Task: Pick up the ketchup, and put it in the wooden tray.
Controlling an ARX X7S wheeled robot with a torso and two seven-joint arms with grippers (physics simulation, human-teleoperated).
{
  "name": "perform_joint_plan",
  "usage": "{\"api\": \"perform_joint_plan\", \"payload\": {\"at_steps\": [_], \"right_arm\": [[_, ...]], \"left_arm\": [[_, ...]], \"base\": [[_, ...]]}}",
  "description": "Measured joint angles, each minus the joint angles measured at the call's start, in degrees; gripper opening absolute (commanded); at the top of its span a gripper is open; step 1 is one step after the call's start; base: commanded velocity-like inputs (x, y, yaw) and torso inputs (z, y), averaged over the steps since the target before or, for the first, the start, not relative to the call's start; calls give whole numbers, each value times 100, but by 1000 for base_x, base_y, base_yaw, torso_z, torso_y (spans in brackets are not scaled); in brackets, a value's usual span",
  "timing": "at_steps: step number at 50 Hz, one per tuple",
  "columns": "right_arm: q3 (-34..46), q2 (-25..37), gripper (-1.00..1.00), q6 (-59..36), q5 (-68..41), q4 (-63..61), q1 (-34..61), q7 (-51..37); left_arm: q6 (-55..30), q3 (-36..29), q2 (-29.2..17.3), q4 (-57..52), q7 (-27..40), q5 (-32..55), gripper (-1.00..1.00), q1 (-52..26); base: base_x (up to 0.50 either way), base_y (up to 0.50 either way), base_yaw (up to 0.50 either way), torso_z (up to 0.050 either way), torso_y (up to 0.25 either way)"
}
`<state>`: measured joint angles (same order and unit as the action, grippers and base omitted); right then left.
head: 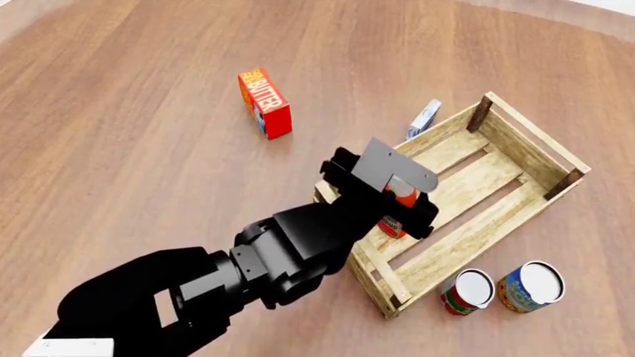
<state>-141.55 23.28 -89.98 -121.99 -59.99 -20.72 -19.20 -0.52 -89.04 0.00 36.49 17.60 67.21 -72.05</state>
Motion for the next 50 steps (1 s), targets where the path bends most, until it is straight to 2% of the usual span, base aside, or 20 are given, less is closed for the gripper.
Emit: {"api": "perform_joint_plan", "payload": {"at_steps": [50], "right_arm": [[-192, 38, 100, 0, -40, 0, 173, 256]], "left_arm": [[-194, -7, 0, -645, 125, 377, 100, -485]], "base": [[0, 0, 0, 0, 0]]}}
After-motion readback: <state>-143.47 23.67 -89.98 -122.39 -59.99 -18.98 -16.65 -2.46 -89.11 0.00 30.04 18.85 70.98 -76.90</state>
